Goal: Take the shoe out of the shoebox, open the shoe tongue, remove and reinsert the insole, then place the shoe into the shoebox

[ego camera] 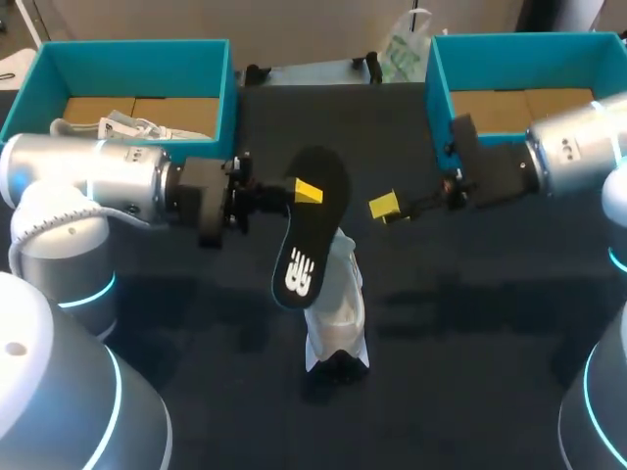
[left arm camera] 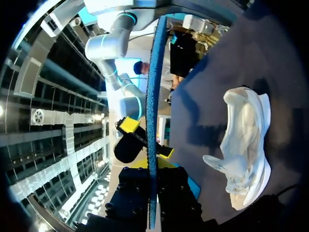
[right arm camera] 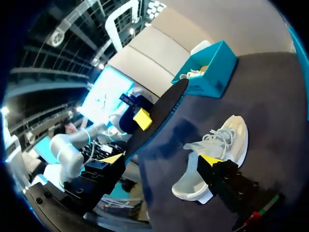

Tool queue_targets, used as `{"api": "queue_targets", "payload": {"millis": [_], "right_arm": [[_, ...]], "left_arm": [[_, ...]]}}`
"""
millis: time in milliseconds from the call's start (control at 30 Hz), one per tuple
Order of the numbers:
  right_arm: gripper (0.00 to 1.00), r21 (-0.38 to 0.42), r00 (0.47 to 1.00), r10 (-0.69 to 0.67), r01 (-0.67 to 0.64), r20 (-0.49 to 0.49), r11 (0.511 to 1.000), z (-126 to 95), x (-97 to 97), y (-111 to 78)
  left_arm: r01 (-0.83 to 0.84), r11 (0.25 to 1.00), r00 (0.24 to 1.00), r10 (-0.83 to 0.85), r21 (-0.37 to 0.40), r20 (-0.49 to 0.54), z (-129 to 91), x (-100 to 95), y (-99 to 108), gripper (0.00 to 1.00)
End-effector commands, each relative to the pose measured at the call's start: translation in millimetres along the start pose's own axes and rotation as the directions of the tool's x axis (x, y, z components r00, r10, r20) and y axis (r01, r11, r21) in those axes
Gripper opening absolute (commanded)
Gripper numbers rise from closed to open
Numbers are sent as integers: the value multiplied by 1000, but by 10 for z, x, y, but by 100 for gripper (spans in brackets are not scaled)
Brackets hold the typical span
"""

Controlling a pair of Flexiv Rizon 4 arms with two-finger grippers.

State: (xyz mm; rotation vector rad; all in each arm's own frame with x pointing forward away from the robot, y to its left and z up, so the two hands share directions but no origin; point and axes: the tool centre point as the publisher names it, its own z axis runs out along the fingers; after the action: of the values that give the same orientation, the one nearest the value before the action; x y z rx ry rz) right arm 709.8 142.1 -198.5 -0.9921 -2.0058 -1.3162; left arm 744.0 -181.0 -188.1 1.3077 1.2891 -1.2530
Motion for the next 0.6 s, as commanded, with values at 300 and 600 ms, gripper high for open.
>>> {"api": "queue_targets", "payload": {"millis": [300, 600], "right_arm": [[100, 191, 966, -194, 160, 171, 968, -98, 91, 32], [100, 382, 875, -446, 354, 187, 854, -356, 76, -195]], "left_arm": [[15, 1000, 1000, -15, -16, -19, -22, -65, -84, 0], [104, 994, 994, -104, -13, -15, 13, -116, -484, 0]]}}
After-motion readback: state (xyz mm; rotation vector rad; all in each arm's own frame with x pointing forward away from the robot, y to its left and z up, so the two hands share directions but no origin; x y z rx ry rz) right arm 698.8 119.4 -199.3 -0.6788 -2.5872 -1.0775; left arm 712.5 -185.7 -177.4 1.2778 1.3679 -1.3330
